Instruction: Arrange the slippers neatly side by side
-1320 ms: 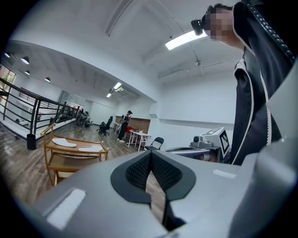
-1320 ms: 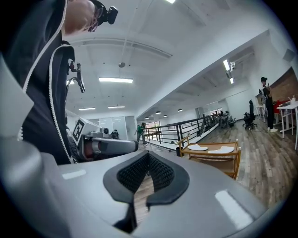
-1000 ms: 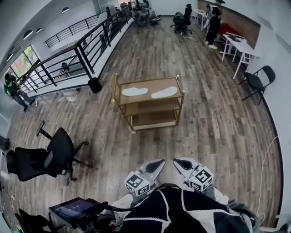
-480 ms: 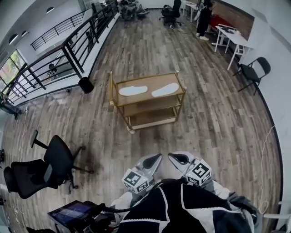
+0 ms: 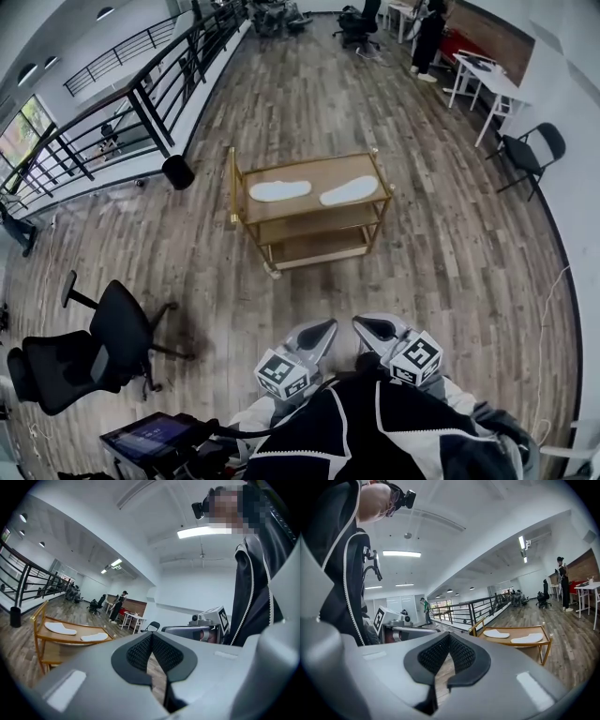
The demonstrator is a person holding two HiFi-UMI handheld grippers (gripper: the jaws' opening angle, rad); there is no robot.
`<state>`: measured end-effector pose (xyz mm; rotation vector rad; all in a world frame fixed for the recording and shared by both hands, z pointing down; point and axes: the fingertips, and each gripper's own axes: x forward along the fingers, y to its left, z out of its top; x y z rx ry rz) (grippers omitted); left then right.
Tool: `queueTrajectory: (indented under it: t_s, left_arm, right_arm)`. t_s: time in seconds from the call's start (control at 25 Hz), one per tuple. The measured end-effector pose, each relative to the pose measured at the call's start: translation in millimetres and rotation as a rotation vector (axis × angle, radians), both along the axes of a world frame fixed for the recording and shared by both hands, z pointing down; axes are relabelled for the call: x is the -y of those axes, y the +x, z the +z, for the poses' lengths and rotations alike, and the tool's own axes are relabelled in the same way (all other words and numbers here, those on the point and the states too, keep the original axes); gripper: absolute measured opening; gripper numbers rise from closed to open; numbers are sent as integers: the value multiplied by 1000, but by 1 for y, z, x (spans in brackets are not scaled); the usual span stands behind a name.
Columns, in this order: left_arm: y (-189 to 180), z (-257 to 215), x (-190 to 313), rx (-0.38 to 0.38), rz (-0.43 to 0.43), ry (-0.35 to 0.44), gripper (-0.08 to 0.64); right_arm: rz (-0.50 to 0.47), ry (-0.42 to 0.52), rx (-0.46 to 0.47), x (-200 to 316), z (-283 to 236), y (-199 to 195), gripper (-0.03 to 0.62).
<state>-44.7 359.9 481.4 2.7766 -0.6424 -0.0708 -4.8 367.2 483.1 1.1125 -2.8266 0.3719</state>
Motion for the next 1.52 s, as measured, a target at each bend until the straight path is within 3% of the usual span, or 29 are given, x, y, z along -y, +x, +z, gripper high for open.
queueTrajectory:
  t_s: [0.36, 1.12, 1.52]
  left_arm:
    - [28, 9, 67, 32, -40, -20, 20]
    - [112, -9, 213, 40, -211, 5, 20]
    - [106, -1, 250, 48, -281, -15, 20]
  right_arm:
    - [-84, 19, 28, 81, 0, 14, 5]
    - [-246, 56, 31, 226, -9, 99, 5]
    - [-295, 45, 45, 268, -2, 99, 5]
